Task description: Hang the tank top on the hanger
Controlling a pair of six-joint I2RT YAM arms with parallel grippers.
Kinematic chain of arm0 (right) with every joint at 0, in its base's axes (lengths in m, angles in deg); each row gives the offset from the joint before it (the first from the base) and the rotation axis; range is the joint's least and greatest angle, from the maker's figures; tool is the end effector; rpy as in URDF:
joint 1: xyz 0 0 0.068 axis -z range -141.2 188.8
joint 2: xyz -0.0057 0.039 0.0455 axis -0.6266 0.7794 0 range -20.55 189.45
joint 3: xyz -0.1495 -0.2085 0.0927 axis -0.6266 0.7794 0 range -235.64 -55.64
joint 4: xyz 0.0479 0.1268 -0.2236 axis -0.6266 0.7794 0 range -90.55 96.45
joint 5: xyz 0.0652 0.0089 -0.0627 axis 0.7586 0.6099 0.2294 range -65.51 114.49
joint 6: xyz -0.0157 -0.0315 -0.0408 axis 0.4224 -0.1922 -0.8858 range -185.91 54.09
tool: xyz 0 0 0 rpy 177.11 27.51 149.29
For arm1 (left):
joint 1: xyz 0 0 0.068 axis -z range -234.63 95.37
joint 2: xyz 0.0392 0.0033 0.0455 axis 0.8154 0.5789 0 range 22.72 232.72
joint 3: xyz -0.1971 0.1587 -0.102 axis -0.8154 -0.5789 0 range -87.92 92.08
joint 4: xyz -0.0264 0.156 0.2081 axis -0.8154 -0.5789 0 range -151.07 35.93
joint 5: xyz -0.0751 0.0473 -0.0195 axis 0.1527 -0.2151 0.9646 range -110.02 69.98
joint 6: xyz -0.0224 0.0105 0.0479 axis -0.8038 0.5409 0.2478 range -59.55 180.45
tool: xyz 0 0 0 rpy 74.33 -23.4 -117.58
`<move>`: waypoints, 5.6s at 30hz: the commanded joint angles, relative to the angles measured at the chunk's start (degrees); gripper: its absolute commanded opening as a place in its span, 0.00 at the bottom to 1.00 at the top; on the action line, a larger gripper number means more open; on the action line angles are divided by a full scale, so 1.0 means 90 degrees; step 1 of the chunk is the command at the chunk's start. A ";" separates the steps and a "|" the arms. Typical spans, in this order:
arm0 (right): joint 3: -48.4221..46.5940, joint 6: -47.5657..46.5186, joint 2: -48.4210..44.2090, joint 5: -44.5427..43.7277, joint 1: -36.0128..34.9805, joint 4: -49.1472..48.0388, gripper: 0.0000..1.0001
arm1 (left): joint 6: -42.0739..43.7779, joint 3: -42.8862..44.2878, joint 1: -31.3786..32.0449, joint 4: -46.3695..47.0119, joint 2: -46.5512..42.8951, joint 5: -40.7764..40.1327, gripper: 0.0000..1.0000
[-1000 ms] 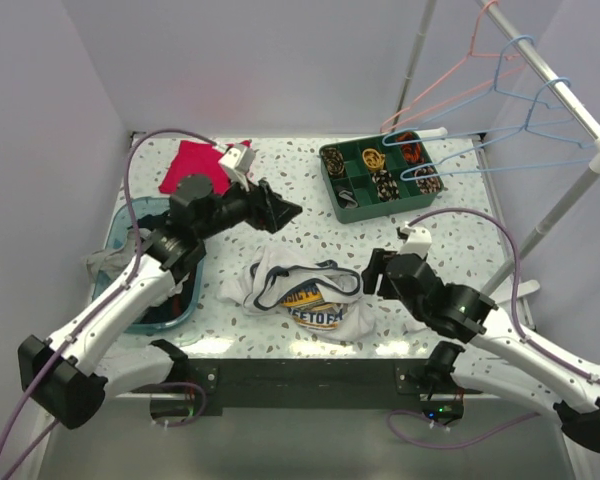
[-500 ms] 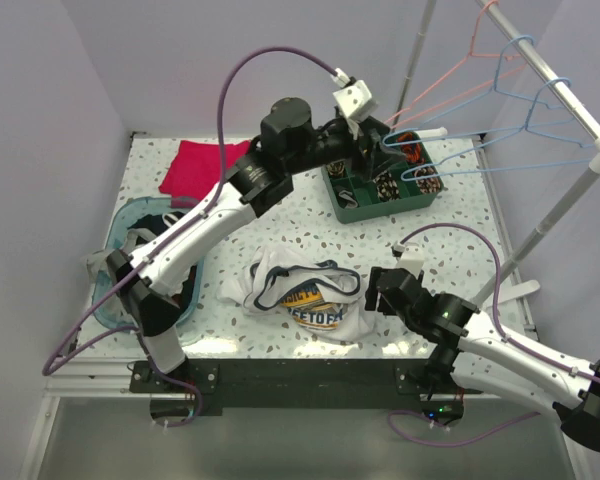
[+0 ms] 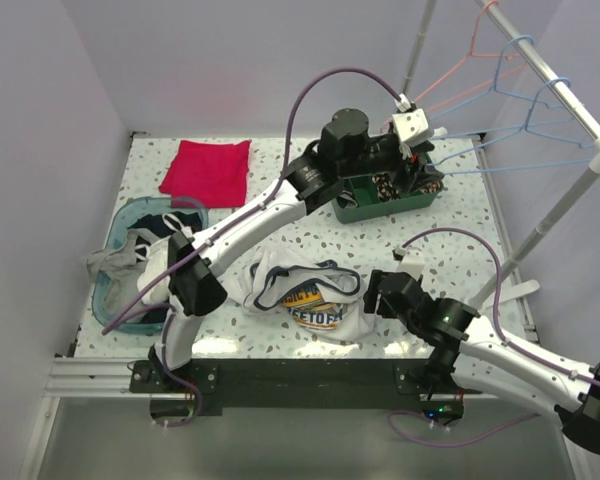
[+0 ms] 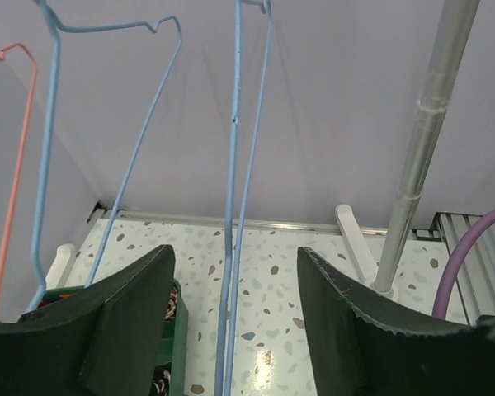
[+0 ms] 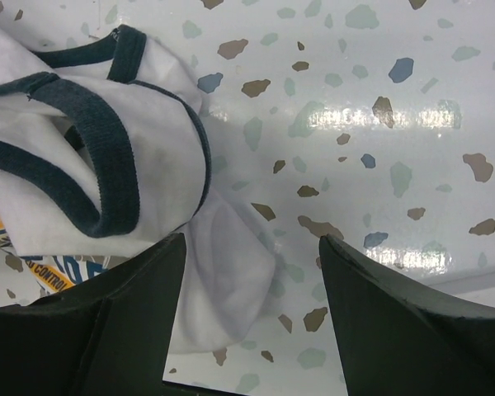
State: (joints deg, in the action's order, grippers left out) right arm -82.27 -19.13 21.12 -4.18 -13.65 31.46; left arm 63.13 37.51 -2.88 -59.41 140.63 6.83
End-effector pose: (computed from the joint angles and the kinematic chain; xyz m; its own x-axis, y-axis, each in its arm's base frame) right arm 0.1029 0.1060 0.2065 -0.6672 0.1812 -0.7225 -0.0148 0.9665 0.2561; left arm 0.2871 -0.3902 0.4423 0.0693 -0.0205 -0.9974 0.9779 0.1993 0.0638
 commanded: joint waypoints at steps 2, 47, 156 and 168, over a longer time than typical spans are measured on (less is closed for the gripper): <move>0.0049 0.0065 -0.0216 -0.0028 -0.0013 -0.0178 0.69 | 0.0191 0.0478 0.0158 0.0360 0.0238 -0.0015 0.65; -0.0097 -0.0071 -0.0411 -0.0184 -0.0013 -0.0031 0.70 | 0.0318 0.0146 0.0510 0.1423 0.0044 -0.1265 0.00; -0.3105 -0.2298 0.3017 0.0187 0.1247 -0.0471 0.00 | -0.1557 -0.6172 0.0461 -0.5589 -0.8287 -0.3013 0.00; -0.3213 -0.2327 0.2646 0.0421 0.1238 -0.0324 0.00 | -0.1372 -0.6670 0.0461 -0.4633 -0.8043 -0.2808 0.00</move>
State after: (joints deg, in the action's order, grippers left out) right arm -108.63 -39.04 46.93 -1.16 -2.74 27.96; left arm 49.18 -20.94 1.38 -108.30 68.00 -20.47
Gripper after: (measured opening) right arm 0.022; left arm 0.049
